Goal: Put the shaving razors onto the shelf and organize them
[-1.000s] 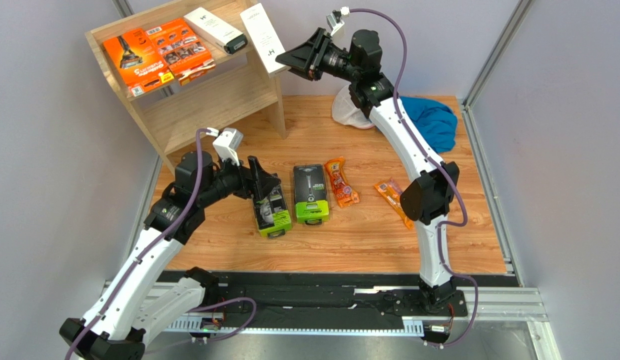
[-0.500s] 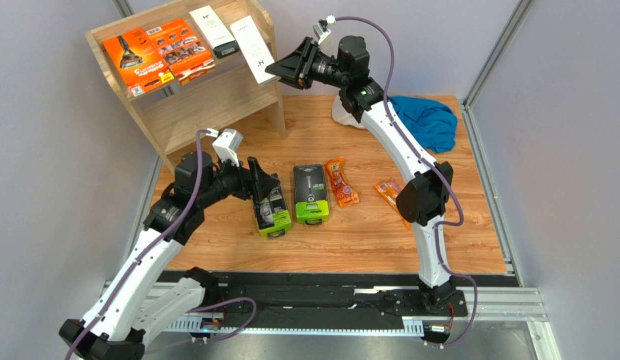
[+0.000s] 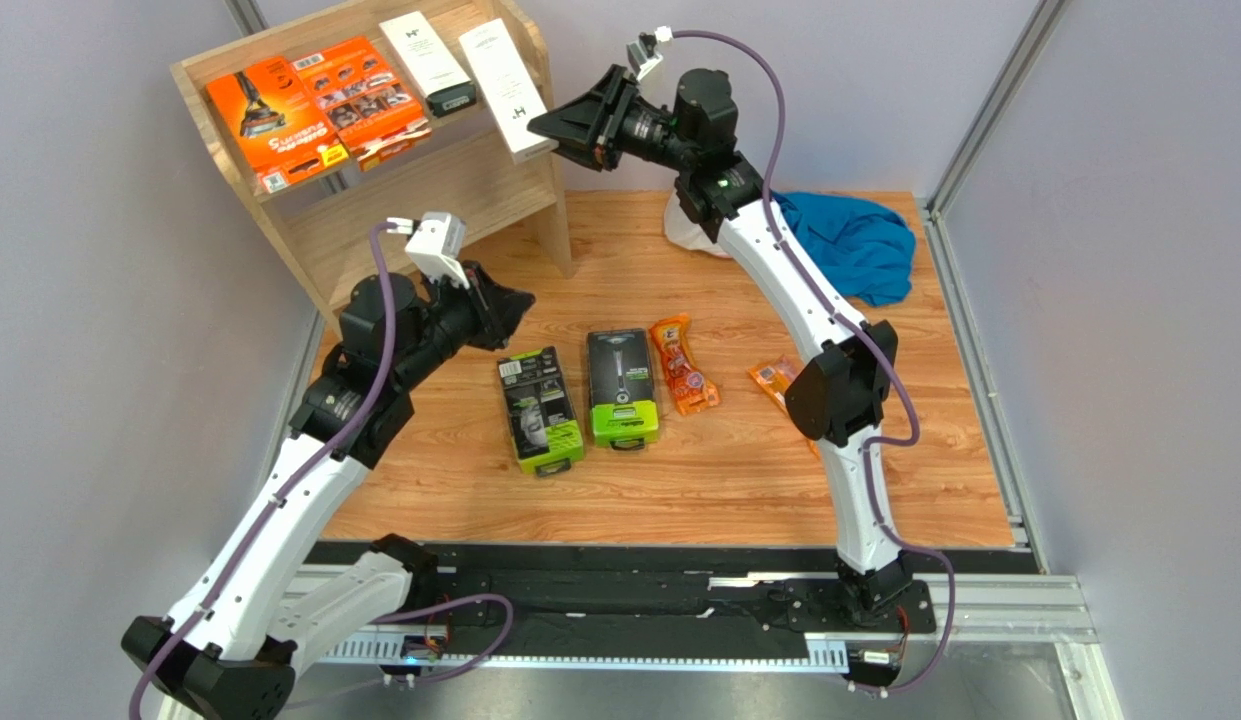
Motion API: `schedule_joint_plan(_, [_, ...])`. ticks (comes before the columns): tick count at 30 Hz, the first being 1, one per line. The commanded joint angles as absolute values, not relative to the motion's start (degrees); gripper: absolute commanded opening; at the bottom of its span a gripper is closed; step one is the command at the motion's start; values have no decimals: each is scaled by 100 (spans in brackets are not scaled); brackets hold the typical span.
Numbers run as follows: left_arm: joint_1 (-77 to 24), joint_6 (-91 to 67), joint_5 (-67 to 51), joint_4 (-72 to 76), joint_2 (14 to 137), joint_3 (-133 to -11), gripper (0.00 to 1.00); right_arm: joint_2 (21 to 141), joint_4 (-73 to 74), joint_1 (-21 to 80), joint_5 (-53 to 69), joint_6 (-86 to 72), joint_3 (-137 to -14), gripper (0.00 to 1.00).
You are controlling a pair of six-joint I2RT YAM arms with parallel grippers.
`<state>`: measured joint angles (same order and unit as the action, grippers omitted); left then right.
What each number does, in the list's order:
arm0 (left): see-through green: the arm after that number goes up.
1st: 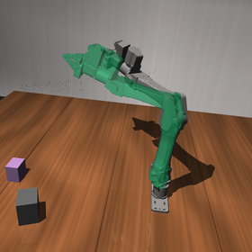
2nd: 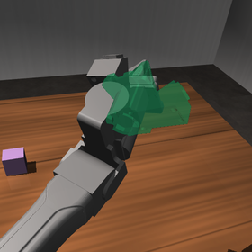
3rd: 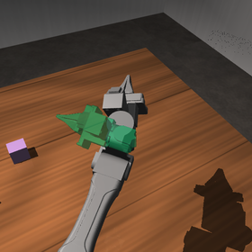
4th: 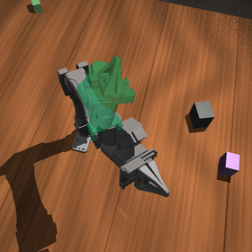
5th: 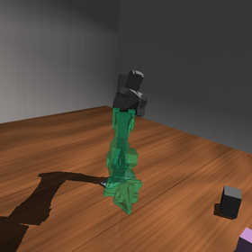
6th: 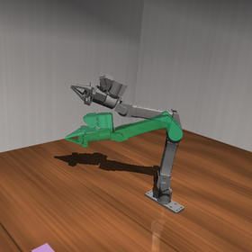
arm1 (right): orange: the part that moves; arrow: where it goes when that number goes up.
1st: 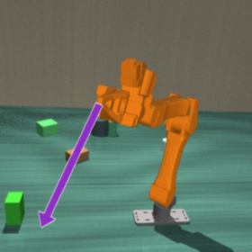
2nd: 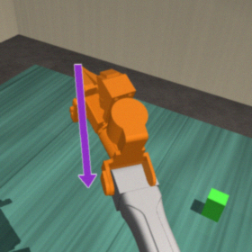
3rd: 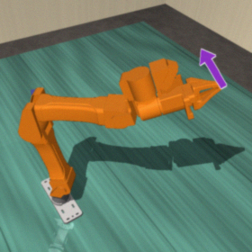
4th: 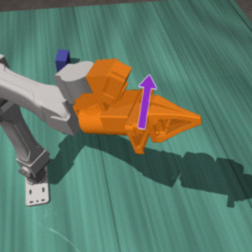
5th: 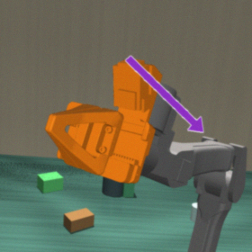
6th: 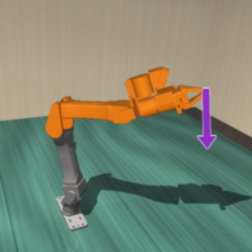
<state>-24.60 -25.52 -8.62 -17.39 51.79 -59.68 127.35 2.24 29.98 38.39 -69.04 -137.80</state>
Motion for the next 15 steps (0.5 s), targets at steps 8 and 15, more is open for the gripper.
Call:
schedule_joint_plan(8, [-2417, -2285, -193, -782, 6556, -7750, 0, 12726, -194, 3032, 3718, -7207, -14335, 0])
schedule_joint_plan(15, [-2382, -2267, -386, -546, 7207, -8393, 0, 12814, -35, 3032, 3718, -7216, -14361, 0])
